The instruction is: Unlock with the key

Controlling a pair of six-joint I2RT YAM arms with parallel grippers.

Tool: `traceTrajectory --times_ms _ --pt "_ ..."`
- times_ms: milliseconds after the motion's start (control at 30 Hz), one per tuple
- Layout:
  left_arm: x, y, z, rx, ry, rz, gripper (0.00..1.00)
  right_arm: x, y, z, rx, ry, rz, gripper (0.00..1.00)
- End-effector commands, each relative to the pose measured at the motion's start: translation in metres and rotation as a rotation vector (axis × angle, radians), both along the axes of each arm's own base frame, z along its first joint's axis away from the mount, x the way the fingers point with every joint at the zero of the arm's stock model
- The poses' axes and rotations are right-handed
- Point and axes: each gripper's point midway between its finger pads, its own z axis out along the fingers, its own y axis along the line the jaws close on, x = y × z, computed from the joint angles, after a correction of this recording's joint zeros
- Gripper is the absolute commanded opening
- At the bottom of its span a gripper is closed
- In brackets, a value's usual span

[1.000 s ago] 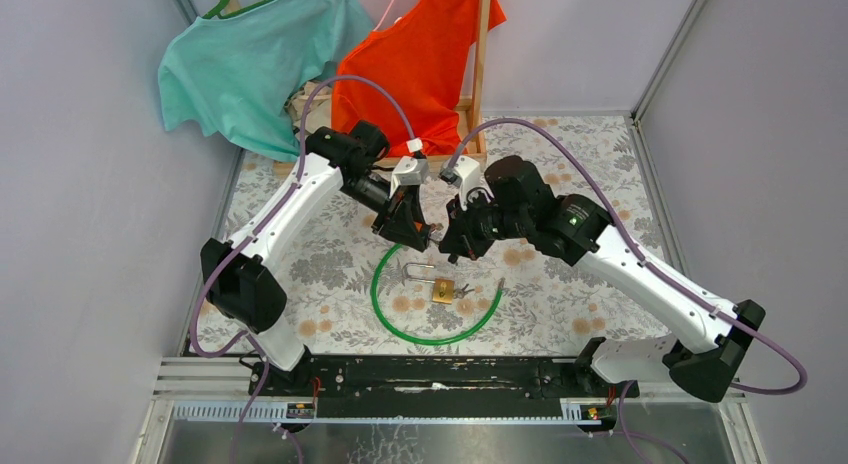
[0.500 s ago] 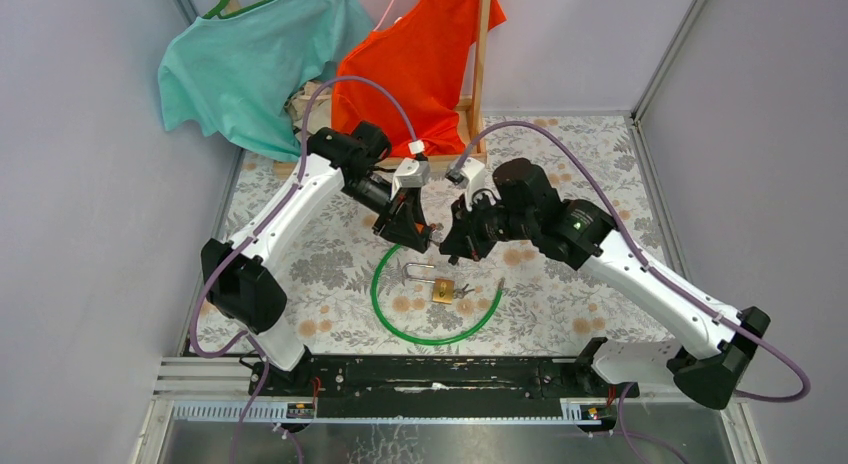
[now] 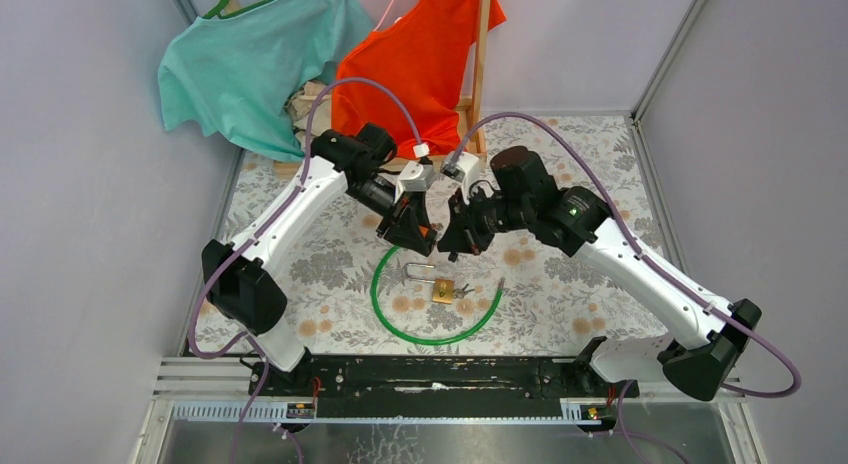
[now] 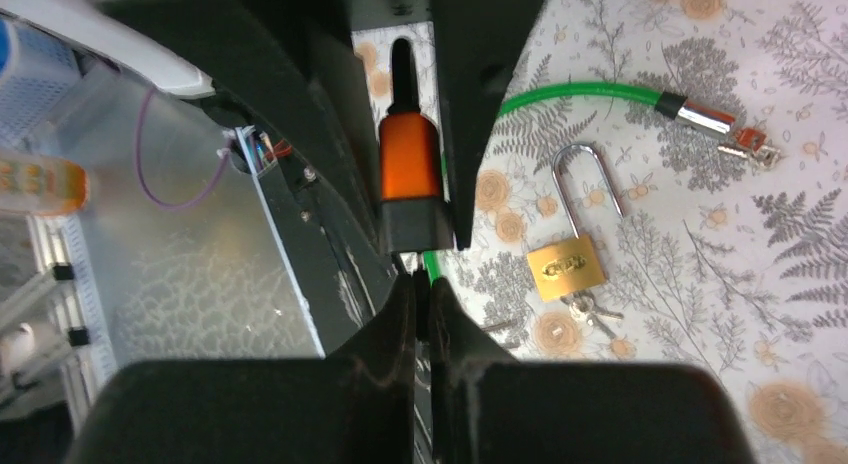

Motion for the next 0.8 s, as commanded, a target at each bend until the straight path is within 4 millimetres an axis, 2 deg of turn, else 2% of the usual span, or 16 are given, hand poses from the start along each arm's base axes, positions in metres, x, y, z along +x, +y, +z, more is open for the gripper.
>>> traceTrajectory --times_ms 0,167,367,400,433,467,533,567,633,767 --pt "-0.017 -0.012 0.013 -0.045 0.072 -0.047 0.04 0.035 0.020 0.063 0.097 -0.317 -0.075 0.00" --pt "-0.018 -0.013 0.016 -0.062 0.097 -0.049 0.04 0.037 0.026 0.070 0.171 -0.351 -0.107 0.00" --pt "-0.018 -0.015 0.024 -0.077 0.098 -0.050 0.03 0.034 0.042 0.085 0.318 -0.286 -0.127 0.00" --pt "-0.018 -0.014 0.024 -0.072 0.091 -0.047 0.03 0.032 0.041 0.086 0.324 -0.271 -0.129 0.04" --pt "-0.018 -0.013 0.023 -0.066 0.088 -0.044 0.03 0.029 0.038 0.086 0.327 -0.263 -0.135 0.36" --pt "-0.017 -0.012 0.023 -0.063 0.084 -0.040 0.03 0.027 0.034 0.086 0.328 -0.262 -0.139 0.56" --pt "-0.015 -0.009 0.024 -0.063 0.078 -0.029 0.03 0.022 0.022 0.086 0.326 -0.278 -0.141 0.75" --pt "-0.014 -0.008 0.025 -0.064 0.076 -0.023 0.03 0.021 0.016 0.085 0.321 -0.281 -0.145 0.82" --pt "-0.012 -0.006 0.027 -0.065 0.072 -0.014 0.03 0.019 0.003 0.084 0.319 -0.289 -0.155 0.87" --pt "-0.012 -0.003 0.031 -0.071 0.059 -0.006 0.03 0.017 -0.015 0.082 0.312 -0.294 -0.173 0.84"
